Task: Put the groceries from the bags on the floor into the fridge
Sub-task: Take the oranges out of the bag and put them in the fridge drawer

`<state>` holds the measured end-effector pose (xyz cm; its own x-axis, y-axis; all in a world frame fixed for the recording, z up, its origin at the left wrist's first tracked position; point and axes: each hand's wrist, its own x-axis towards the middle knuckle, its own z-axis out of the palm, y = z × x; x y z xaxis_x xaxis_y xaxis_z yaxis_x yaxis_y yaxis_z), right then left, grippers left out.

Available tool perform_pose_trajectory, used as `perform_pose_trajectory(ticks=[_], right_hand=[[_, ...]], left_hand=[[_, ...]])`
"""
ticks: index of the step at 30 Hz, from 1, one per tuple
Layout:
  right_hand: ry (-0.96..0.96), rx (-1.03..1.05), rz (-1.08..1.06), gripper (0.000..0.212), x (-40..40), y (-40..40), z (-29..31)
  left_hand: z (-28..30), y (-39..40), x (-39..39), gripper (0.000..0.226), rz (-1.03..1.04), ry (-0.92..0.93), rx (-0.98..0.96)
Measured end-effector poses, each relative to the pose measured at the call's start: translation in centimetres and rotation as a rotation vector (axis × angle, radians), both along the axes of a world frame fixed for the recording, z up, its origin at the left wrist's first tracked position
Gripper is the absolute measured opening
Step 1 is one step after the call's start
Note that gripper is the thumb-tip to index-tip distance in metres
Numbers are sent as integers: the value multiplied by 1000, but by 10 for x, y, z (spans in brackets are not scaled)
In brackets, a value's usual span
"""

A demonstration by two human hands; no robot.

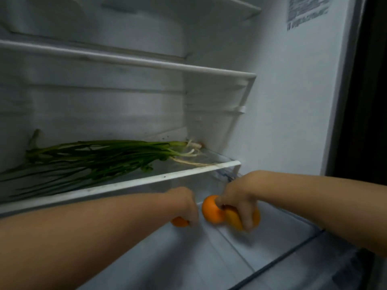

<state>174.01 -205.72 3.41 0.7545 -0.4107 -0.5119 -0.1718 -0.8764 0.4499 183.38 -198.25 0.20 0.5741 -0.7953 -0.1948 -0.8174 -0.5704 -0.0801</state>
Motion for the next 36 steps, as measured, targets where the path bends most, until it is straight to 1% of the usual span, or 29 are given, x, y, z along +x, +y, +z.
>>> perform_pose_trajectory(ticks=[2, 4, 5, 6, 8, 9, 10, 11, 12, 14, 15, 16, 17, 18, 20, 23, 25, 27, 31, 34, 36], right_hand=[[-36, 37, 58, 61, 1, -3, -10], [-94, 58, 96, 55, 1, -5, -20], [-116, 58, 104, 52, 2, -6, -25], [-126, 45, 102, 49, 3, -7, -31], [-120, -36, 93, 49, 6, -8, -40], [-106, -81, 88, 50, 7, -10, -45], [-98, -107, 84, 48, 8, -13, -51], [-106, -126, 86, 40, 10, -16, -54], [-126, -126, 83, 33, 10, -16, -55], [-98, -121, 85, 29, 8, -16, -57], [-62, -125, 87, 28, 8, -16, -59], [-73, -100, 64, 26, 7, -16, -59], [-71, -90, 51, 30, 8, -15, -59], [-85, -78, 36, 42, 10, -14, -59], [-61, -119, 11, 68, 10, -12, -57], [-73, -122, -9, 81, 11, -11, -52], [-79, -99, -12, 83, 11, -9, -47], [-130, -60, -23, 82, 11, -7, -40], [-239, -13, -75, 84, 8, -8, -22], [-271, 14, -113, 71, 6, -11, -11], [-270, 8, -110, 64, 2, -12, -4]], left_hand=[[-2, -10, 1, 39, -18, 32, -33], [-7, -18, 0, 36, -31, 63, -23], [-12, -22, 1, 30, -19, 66, -22], [-18, -25, 3, 21, -4, 62, -29], [-28, -27, 10, 21, 32, 57, -53], [-32, -27, 12, 17, 51, 71, -70], [-35, -26, 15, 22, 59, 85, -91], [-36, -26, 17, 38, 54, 90, -108], [-36, -26, 19, 48, 42, 88, -121], [-37, -26, 22, 54, 17, 76, -121], [-38, -26, 23, 54, 3, 74, -115], [-39, -26, 25, 54, -17, 71, -111], [-39, -25, 25, 53, -36, 65, -106], [-39, -24, 27, 53, -57, 52, -103], [-40, -22, 30, 55, -87, 47, -94], [-39, -20, 30, 62, -116, 29, -64], [-38, -21, 26, 64, -133, -1, -35], [-35, -24, 21, 64, -120, -20, -24], [-13, -27, 9, 54, -93, -59, 8], [11, -16, -3, 48, -90, -83, 47], [24, -5, -10, 42, -77, -39, 45]])
